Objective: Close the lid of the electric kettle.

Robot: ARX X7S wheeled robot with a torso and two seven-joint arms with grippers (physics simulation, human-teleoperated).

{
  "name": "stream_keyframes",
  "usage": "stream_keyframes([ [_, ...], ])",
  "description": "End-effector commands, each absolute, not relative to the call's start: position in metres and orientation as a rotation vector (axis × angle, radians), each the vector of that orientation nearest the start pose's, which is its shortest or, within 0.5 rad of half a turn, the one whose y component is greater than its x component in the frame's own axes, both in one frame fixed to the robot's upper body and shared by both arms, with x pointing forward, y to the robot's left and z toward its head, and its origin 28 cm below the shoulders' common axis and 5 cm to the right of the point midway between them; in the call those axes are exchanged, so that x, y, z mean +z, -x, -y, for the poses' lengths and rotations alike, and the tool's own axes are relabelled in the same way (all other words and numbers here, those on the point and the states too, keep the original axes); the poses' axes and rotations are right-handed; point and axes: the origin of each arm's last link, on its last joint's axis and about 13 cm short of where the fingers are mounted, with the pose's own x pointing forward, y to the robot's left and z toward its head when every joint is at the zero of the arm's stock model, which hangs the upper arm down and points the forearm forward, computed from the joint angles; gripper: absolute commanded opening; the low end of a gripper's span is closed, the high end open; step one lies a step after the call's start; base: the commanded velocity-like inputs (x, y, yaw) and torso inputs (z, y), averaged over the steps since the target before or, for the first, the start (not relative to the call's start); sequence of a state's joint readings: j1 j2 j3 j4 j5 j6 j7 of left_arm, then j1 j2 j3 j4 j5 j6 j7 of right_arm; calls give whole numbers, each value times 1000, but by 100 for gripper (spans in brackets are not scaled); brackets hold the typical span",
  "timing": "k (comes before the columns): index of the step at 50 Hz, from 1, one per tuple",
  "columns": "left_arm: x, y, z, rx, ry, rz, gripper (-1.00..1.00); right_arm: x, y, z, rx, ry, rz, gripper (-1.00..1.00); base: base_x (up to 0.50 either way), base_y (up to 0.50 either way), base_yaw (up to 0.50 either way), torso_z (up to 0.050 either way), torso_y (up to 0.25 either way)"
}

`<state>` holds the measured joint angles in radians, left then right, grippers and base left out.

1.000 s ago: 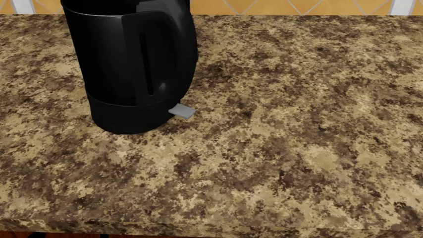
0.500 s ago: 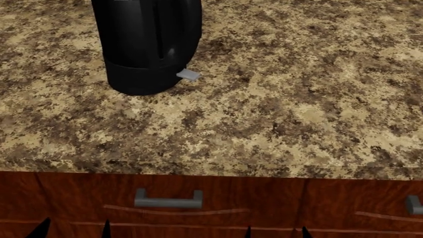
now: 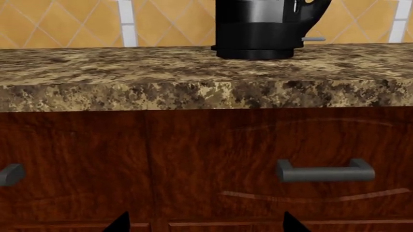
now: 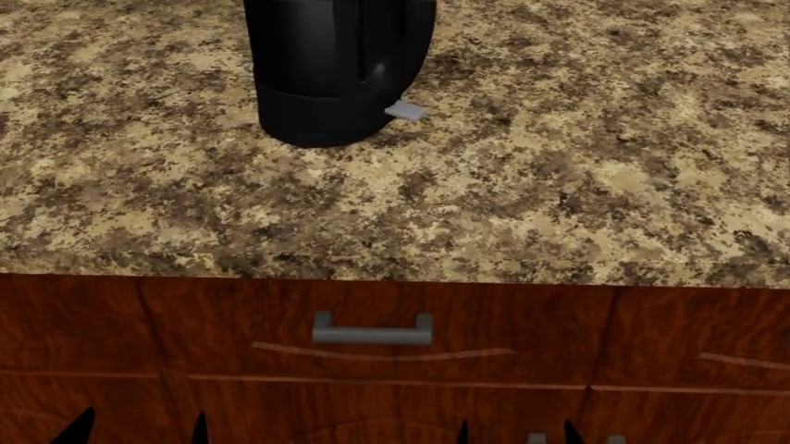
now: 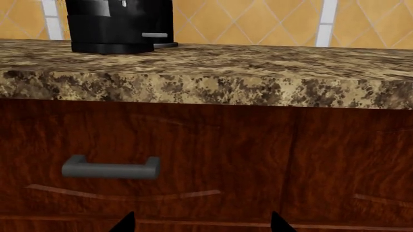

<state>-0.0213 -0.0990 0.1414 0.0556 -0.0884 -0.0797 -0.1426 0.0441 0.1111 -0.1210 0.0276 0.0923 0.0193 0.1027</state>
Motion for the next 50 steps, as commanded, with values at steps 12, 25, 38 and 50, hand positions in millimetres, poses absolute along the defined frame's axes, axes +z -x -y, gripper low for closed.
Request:
stream_keyframes([
  [12, 12, -216, -203, 4, -22, -20, 100, 16, -219, 99, 6, 5, -5, 100, 12, 346, 0, 0, 0],
  [25, 24, -213, -201, 9, -45, -61, 100, 17, -219, 99, 4, 6, -6, 100, 0, 0, 0, 25, 0],
  [38, 24, -211, -201, 0, -57, -63, 100, 17, -219, 98, 4, 4, -8, 100, 0, 0, 0, 50, 0],
  [50, 24, -210, -202, -3, -63, -62, 100, 17, -218, 97, 5, 4, -11, 100, 0, 0, 0, 50, 0],
])
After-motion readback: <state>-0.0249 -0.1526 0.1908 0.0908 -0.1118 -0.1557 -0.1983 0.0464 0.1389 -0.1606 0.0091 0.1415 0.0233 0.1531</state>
